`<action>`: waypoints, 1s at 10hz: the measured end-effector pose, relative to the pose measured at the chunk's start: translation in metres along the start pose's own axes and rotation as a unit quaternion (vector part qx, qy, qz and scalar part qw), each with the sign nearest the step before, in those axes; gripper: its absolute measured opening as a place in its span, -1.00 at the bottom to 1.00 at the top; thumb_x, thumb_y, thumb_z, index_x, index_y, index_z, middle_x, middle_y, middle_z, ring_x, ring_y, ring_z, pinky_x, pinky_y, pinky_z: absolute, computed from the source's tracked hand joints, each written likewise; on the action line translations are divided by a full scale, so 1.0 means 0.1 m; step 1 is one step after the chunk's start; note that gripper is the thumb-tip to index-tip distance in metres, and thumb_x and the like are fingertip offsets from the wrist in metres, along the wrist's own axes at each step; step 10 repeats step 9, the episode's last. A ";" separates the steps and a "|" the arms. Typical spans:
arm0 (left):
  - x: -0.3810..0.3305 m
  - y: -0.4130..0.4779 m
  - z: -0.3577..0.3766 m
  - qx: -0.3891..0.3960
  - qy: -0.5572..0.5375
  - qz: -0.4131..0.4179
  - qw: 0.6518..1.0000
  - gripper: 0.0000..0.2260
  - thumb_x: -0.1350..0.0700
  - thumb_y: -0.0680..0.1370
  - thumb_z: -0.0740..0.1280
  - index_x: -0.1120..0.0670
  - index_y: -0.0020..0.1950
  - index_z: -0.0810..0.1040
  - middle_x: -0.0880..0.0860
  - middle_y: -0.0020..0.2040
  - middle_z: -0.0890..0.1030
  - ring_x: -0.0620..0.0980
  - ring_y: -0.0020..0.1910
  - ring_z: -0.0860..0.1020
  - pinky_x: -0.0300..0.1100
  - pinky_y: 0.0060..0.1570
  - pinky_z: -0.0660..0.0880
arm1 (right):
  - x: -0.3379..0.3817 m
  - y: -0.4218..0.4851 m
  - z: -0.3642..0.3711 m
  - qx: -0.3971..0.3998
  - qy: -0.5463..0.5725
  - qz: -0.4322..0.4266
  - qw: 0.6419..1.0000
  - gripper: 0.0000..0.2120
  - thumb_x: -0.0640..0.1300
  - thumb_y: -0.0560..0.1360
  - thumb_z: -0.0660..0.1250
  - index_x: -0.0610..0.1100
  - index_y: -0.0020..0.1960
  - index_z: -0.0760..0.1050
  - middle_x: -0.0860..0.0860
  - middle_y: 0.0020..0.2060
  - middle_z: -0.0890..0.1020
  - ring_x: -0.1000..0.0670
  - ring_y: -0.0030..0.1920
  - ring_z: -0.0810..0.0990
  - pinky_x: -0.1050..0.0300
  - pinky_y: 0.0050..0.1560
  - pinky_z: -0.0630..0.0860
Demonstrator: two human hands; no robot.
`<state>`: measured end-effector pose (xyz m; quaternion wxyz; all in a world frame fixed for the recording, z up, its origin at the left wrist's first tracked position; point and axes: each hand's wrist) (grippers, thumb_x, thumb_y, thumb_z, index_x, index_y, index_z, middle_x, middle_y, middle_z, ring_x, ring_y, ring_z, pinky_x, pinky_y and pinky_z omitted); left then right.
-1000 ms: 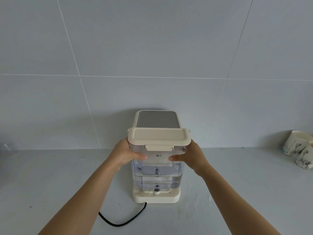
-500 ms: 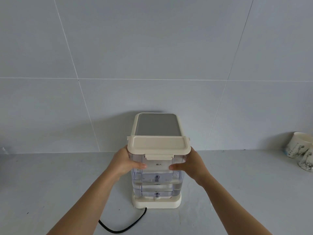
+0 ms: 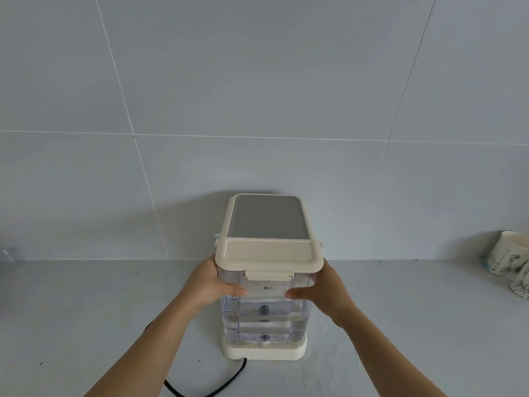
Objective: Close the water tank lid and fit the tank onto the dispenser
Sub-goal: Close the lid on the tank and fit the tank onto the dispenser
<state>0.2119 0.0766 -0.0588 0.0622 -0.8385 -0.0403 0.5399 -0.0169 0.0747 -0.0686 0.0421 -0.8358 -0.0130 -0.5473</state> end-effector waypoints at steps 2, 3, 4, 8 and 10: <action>0.03 -0.02 0.01 0.006 0.002 -0.008 1.000 -0.42 0.30 0.22 0.56 0.09 0.21 0.50 0.07 0.16 0.62 0.05 0.21 0.52 -0.19 0.13 0.38 | 0.02 -0.04 0.01 0.004 -0.004 0.012 1.000 -0.23 -0.25 0.18 0.58 -0.07 0.31 0.33 0.01 0.17 0.55 -0.04 0.20 0.48 0.08 0.20 0.42; 0.03 -0.02 0.01 0.008 0.010 -0.011 1.000 -0.41 0.30 0.24 0.56 0.09 0.22 0.49 0.04 0.16 0.60 0.02 0.20 0.49 -0.22 0.12 0.35 | 0.02 -0.04 0.01 0.002 -0.009 0.019 1.000 -0.23 -0.25 0.18 0.57 -0.07 0.31 0.33 0.00 0.20 0.55 -0.06 0.24 0.47 0.08 0.20 0.41; 0.04 -0.01 0.00 0.013 0.018 -0.004 1.000 -0.38 0.26 0.24 0.57 0.11 0.27 0.48 0.03 0.22 0.58 0.01 0.25 0.47 -0.20 0.19 0.36 | 0.02 -0.05 0.01 0.005 -0.012 0.020 1.000 -0.25 -0.24 0.19 0.57 -0.07 0.30 0.34 0.00 0.20 0.55 -0.05 0.24 0.47 0.09 0.19 0.40; -0.07 -0.27 0.00 0.000 0.062 0.086 0.994 -0.23 0.09 0.37 0.49 -0.14 0.41 0.07 -0.23 0.36 0.27 -0.18 0.37 0.28 -0.20 0.32 0.28 | 0.14 -0.16 -0.05 0.013 -0.034 -0.050 0.998 -0.12 -0.13 0.31 0.50 -0.11 0.43 0.01 0.00 0.29 0.38 -0.10 0.36 0.37 0.20 0.17 0.47; -0.23 -0.34 -0.05 -0.063 0.123 0.102 0.985 -0.09 -0.02 0.44 0.39 0.09 0.53 -0.21 -0.16 0.50 0.02 -0.16 0.49 0.07 -0.23 0.40 0.10 | 0.29 -0.20 -0.09 0.002 -0.021 -0.063 0.998 0.08 0.03 0.33 0.44 -0.10 0.48 -0.32 -0.05 0.49 0.14 -0.08 0.45 0.23 0.05 0.41 0.27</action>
Point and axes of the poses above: each hand's wrist, its own y-axis towards the middle knuckle, its own z-axis out of the palm, x = y × z
